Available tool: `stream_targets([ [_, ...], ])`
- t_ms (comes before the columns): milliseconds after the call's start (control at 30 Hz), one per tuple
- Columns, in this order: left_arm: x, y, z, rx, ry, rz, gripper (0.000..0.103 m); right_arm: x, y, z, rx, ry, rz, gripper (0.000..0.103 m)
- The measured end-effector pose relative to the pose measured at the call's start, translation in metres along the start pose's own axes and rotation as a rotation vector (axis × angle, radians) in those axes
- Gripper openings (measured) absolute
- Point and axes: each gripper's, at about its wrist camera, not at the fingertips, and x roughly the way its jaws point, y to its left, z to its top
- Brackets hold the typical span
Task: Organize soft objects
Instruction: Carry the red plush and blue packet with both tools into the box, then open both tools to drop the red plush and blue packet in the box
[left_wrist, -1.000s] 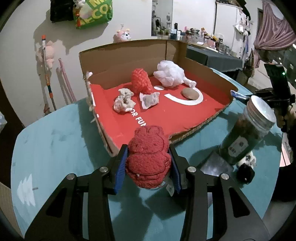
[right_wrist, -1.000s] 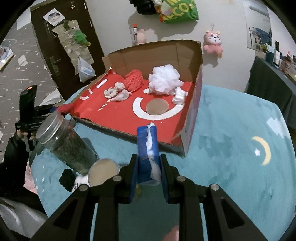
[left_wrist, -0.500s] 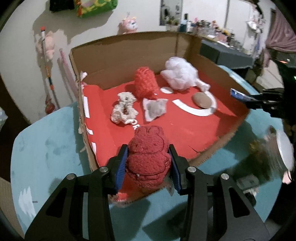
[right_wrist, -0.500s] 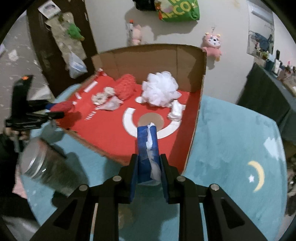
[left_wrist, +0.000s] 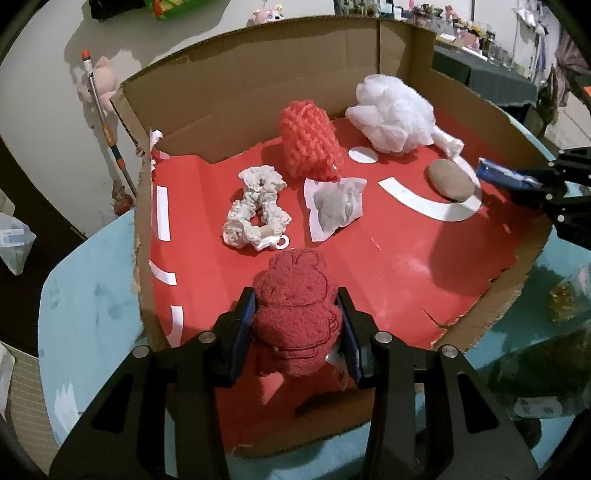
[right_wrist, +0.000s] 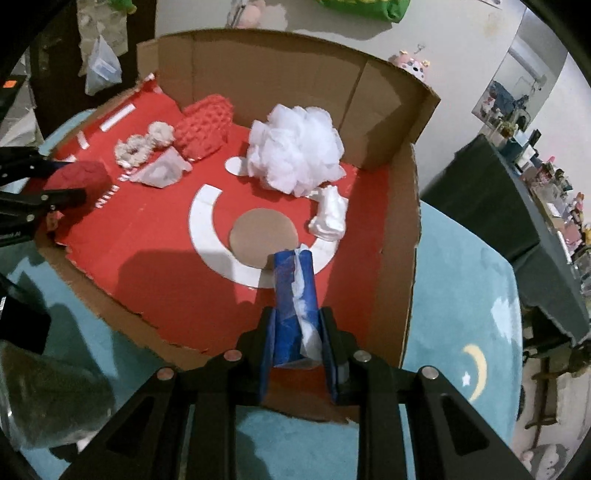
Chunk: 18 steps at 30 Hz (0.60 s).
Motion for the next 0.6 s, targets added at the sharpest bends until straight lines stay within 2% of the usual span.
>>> stream_targets([
  [200, 0.009, -0.001, 0.001, 0.018, 0.011, 0.03, 0.042, 0.008, -0.001, 0.002, -0.001, 0.024, -0.012, 0.026],
  [600, 0.014, -0.002, 0.003, 0.041, 0.032, 0.03, 0.043, 0.01, 0.011, 0.0, -0.057, 0.046, -0.038, 0.029],
])
